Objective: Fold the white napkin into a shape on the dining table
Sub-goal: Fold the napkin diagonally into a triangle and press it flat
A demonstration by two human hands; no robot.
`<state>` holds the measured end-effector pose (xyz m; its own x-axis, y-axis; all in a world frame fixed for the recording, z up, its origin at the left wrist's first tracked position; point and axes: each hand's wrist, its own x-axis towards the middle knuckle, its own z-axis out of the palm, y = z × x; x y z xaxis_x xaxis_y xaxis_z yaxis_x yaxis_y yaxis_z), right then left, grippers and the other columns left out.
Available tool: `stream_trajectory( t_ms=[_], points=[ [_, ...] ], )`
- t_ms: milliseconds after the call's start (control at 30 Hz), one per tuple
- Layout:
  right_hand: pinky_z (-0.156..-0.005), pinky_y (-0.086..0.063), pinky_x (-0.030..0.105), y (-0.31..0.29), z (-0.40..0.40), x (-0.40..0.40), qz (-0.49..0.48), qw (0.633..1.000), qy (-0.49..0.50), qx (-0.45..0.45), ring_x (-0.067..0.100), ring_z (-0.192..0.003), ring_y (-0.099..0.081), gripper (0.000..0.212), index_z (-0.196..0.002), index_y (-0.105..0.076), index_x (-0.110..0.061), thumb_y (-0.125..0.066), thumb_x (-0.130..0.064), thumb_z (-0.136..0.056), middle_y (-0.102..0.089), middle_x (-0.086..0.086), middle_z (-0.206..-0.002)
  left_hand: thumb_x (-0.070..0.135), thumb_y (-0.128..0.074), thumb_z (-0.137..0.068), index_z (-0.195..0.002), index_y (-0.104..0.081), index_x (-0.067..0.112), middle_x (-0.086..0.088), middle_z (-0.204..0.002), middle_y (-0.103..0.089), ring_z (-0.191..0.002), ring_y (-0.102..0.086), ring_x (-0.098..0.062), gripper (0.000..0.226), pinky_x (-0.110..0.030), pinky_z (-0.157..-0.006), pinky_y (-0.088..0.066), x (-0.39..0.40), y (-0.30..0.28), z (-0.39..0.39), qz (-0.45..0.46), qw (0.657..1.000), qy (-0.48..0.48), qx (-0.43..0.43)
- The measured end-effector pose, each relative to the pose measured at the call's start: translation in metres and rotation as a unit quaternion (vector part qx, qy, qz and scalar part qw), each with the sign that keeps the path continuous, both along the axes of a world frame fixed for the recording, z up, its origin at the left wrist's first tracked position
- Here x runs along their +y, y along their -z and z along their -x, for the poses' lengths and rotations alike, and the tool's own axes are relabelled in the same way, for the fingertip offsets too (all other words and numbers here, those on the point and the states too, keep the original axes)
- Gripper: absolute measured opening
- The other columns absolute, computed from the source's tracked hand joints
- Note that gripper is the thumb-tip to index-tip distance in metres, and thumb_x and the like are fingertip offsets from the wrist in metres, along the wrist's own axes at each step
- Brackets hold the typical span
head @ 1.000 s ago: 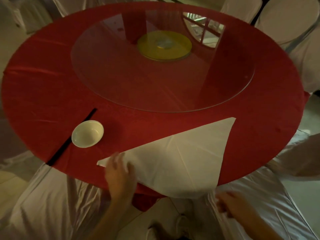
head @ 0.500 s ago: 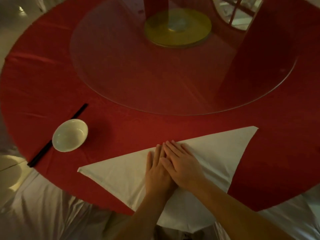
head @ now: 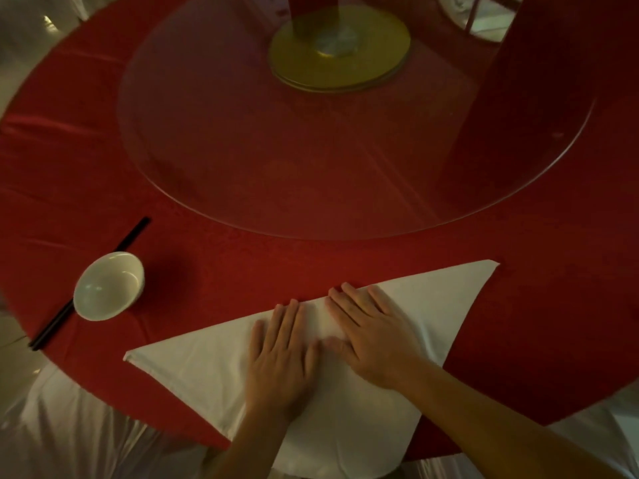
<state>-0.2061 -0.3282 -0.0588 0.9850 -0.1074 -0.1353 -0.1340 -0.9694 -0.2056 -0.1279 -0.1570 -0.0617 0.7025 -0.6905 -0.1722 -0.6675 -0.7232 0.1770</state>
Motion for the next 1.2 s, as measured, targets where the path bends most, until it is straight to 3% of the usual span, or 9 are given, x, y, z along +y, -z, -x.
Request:
stream_trajectory(
  t_ms=[133, 267, 400, 633, 800, 967, 1200],
  points=[
    [-0.118, -0.002, 0.043, 0.005, 0.010, -0.026, 0.019, 0.999, 0.023, 0.018, 0.015, -0.147, -0.005, 0.069, -0.150, -0.013, -0.019, -0.007, -0.062, -0.096, -0.018, -0.002, -0.158, 0.057, 0.006, -0.090, -0.147, 0.008, 0.025, 0.008, -0.156, 0.008, -0.143, 0.016, -0.010, 0.065, -0.038, -0.117, 0.011, 0.017, 0.005, -0.008, -0.008, 0.999, -0.038, -0.002],
    [-0.117, -0.002, 0.043, 0.007, 0.021, -0.062, 0.042, 0.997, 0.059, 0.021, 0.013, -0.146, -0.001, 0.068, -0.148, -0.007, -0.019, -0.007, -0.063, -0.096, -0.016, -0.002, -0.159, 0.058, 0.006, -0.089, -0.149, 0.003, 0.026, 0.008, -0.157, 0.005, -0.144, 0.012, -0.010, 0.068, -0.037, -0.117, 0.010, 0.043, 0.006, -0.018, -0.012, 0.996, -0.086, -0.006],
    [-0.119, 0.001, 0.042, 0.008, 0.032, -0.096, 0.064, 0.993, 0.096, 0.028, 0.012, -0.145, 0.006, 0.074, -0.148, 0.000, -0.018, 0.000, -0.067, -0.092, -0.007, -0.001, -0.160, 0.063, 0.011, -0.084, -0.146, 0.012, 0.028, 0.011, -0.155, 0.014, -0.141, 0.020, -0.005, 0.071, -0.038, -0.118, 0.008, 0.071, 0.008, -0.032, -0.009, 0.988, -0.151, 0.018],
    [-0.117, 0.005, 0.041, 0.010, 0.040, -0.141, 0.081, 0.981, 0.175, 0.032, 0.016, -0.147, 0.006, 0.089, -0.151, -0.004, -0.014, 0.008, -0.072, -0.084, -0.005, 0.004, -0.161, 0.062, -0.006, -0.093, -0.151, 0.005, 0.019, -0.002, -0.161, 0.006, -0.145, 0.011, -0.015, 0.074, -0.048, -0.118, 0.001, 0.121, 0.014, -0.064, -0.027, 0.956, -0.290, 0.028],
    [-0.118, -0.004, 0.048, 0.015, 0.041, -0.162, 0.093, 0.961, 0.260, 0.018, 0.024, -0.148, -0.005, 0.090, -0.151, -0.009, -0.015, -0.001, -0.074, -0.084, -0.012, 0.010, -0.160, 0.080, -0.012, -0.081, -0.150, -0.005, 0.014, -0.006, -0.161, -0.002, -0.146, 0.003, -0.020, 0.096, -0.050, -0.117, 0.001, 0.126, 0.011, -0.071, -0.002, 0.936, -0.352, 0.011],
    [-0.116, -0.009, 0.052, 0.019, 0.042, -0.163, 0.095, 0.961, 0.259, 0.008, 0.026, -0.146, -0.011, 0.090, -0.150, -0.014, -0.016, -0.006, -0.076, -0.084, -0.018, 0.012, -0.159, 0.084, -0.010, -0.078, -0.150, 0.005, 0.018, -0.004, -0.160, 0.010, -0.145, 0.013, -0.018, 0.100, -0.044, -0.114, 0.011, 0.124, 0.008, -0.068, -0.009, 0.932, -0.361, 0.018],
    [-0.118, -0.005, 0.054, 0.003, 0.044, -0.156, 0.065, 0.962, 0.265, 0.026, 0.025, -0.147, 0.000, 0.094, -0.151, -0.006, -0.024, 0.001, -0.081, -0.077, -0.007, 0.011, -0.161, 0.073, -0.013, -0.085, -0.151, 0.000, 0.019, -0.003, -0.161, 0.005, -0.146, 0.009, -0.019, 0.086, -0.049, -0.117, 0.004, 0.130, -0.008, -0.072, 0.000, 0.938, -0.342, 0.053]
  ],
)
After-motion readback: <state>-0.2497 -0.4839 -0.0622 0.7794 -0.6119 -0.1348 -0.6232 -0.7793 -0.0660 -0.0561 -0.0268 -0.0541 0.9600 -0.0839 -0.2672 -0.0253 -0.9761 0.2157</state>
